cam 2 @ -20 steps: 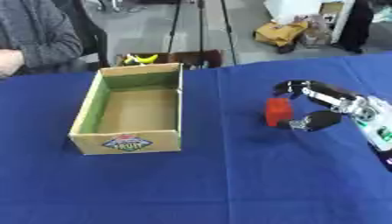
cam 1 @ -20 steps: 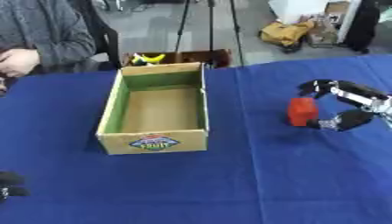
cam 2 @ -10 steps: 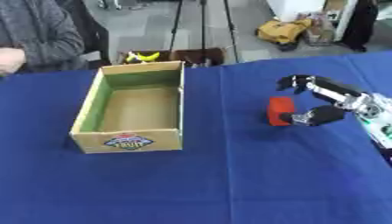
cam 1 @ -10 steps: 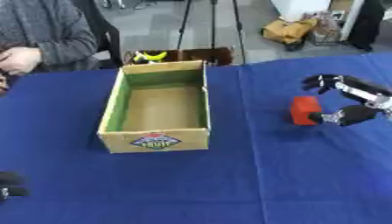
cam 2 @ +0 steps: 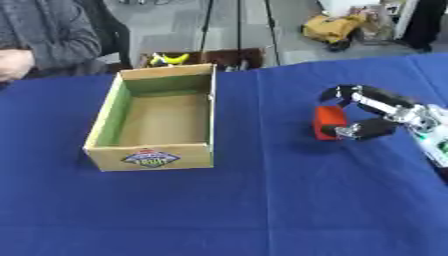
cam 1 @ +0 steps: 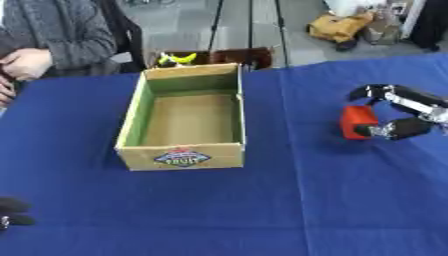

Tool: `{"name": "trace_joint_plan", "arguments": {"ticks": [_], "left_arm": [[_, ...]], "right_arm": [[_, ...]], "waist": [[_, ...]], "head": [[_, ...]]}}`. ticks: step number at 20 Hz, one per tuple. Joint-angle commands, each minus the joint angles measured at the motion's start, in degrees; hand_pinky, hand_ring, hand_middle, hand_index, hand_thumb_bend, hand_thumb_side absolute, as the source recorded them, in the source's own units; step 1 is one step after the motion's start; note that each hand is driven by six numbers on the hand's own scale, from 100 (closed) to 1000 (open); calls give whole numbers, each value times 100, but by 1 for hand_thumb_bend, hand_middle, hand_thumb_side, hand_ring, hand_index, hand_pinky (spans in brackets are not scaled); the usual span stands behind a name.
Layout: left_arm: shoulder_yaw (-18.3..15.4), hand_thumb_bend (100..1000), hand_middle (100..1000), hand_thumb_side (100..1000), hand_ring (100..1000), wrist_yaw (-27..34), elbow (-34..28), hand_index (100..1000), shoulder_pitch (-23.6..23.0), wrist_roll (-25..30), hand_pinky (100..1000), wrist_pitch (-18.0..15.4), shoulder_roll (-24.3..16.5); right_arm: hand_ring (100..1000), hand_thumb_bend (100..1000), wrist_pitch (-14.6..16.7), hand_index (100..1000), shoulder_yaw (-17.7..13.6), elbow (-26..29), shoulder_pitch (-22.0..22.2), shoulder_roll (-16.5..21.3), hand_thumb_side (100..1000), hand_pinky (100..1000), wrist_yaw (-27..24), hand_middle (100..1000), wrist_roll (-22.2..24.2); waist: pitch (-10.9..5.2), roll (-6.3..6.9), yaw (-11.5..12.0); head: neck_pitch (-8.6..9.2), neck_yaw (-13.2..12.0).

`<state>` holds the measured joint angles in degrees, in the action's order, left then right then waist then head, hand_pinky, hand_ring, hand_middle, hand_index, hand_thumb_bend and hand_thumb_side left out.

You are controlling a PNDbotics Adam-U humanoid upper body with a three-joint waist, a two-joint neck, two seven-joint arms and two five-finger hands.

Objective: Pick up objects on the table and place them in the box.

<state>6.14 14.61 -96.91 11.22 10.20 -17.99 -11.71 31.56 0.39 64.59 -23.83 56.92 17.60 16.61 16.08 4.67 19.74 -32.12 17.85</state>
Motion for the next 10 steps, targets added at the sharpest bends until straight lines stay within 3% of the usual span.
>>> {"name": "trace_joint_plan", "arguments": {"ticks": [1, 10], "left_arm": [[-6, 202, 603, 1000, 665, 27, -108, 700, 51, 29, 583, -9, -58], [-4, 204, 604, 1000, 665, 32, -108, 701, 58, 43, 584, -13, -39]], "right_arm": [[1000, 419, -30, 910, -88, 10, -39, 297, 742, 776, 116, 850, -67], [1000, 370, -60, 914, -94, -62, 9, 287, 710, 770, 227, 792, -121]], "waist": [[-73, -12, 6], [-49, -9, -5]], "head": [[36, 19], [49, -16]]}}
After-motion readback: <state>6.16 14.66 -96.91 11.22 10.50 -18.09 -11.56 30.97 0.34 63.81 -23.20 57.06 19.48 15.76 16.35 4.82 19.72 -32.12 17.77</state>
